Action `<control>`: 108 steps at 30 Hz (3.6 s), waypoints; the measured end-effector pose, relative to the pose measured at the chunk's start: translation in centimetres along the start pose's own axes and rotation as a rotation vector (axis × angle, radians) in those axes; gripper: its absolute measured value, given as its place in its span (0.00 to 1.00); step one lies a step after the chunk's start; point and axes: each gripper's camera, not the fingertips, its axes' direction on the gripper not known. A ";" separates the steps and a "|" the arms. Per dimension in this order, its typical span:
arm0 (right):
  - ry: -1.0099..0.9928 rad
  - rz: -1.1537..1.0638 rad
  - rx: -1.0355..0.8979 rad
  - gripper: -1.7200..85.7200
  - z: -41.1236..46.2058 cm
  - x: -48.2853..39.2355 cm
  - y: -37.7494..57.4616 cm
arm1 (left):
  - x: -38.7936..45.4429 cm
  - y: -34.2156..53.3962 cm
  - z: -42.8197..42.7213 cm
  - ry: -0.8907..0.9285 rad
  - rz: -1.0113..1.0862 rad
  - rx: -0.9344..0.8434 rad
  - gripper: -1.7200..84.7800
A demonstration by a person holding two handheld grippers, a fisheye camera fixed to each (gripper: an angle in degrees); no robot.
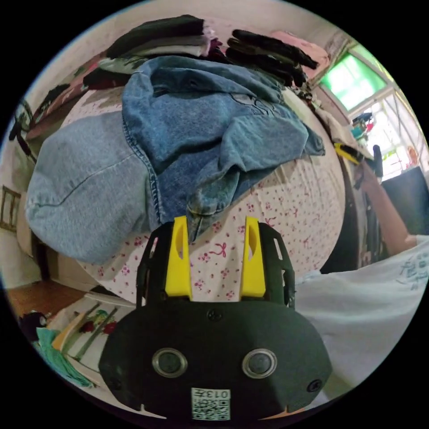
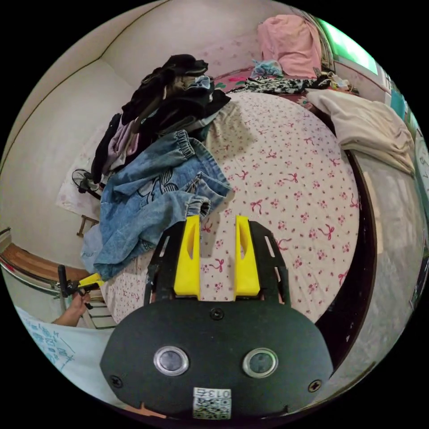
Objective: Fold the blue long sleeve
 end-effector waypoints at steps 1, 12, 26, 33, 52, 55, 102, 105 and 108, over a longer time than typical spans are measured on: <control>0.003 -0.031 -0.002 0.17 0.6 -0.6 -1.2 | 0.6 -0.6 0.6 -0.034 0.028 -0.026 0.23; 0.255 -0.397 -0.329 0.10 9.7 -7.6 -6.9 | -3.5 -1.7 1.8 0.050 -0.108 -0.087 0.09; 0.230 -0.517 -0.041 0.05 -12.7 -16.6 5.2 | -2.6 1.1 -16.4 -0.031 0.359 0.179 0.05; 0.216 -0.173 -0.353 0.04 -7.4 -13.3 18.6 | -7.6 7.3 -4.5 0.153 0.232 -0.219 0.08; 0.227 -0.430 -0.280 0.15 -4.8 -24.1 25.7 | -22.8 18.8 -6.9 0.250 -0.582 0.357 0.23; 0.217 -0.503 -0.286 0.15 -3.9 -26.3 24.8 | -22.7 15.8 -5.9 0.170 -0.590 0.285 0.16; 0.253 -0.474 -0.256 0.15 -9.0 -26.7 30.0 | 5.2 7.1 1.4 -0.116 0.470 -0.140 0.08; 0.273 -0.543 -0.331 0.12 -5.4 -28.6 30.3 | 5.1 6.6 0.1 -0.067 0.482 -0.147 0.05; 0.309 -0.546 -0.468 0.08 -2.7 -29.2 30.4 | 5.2 7.1 -2.5 -0.016 0.536 -0.107 0.04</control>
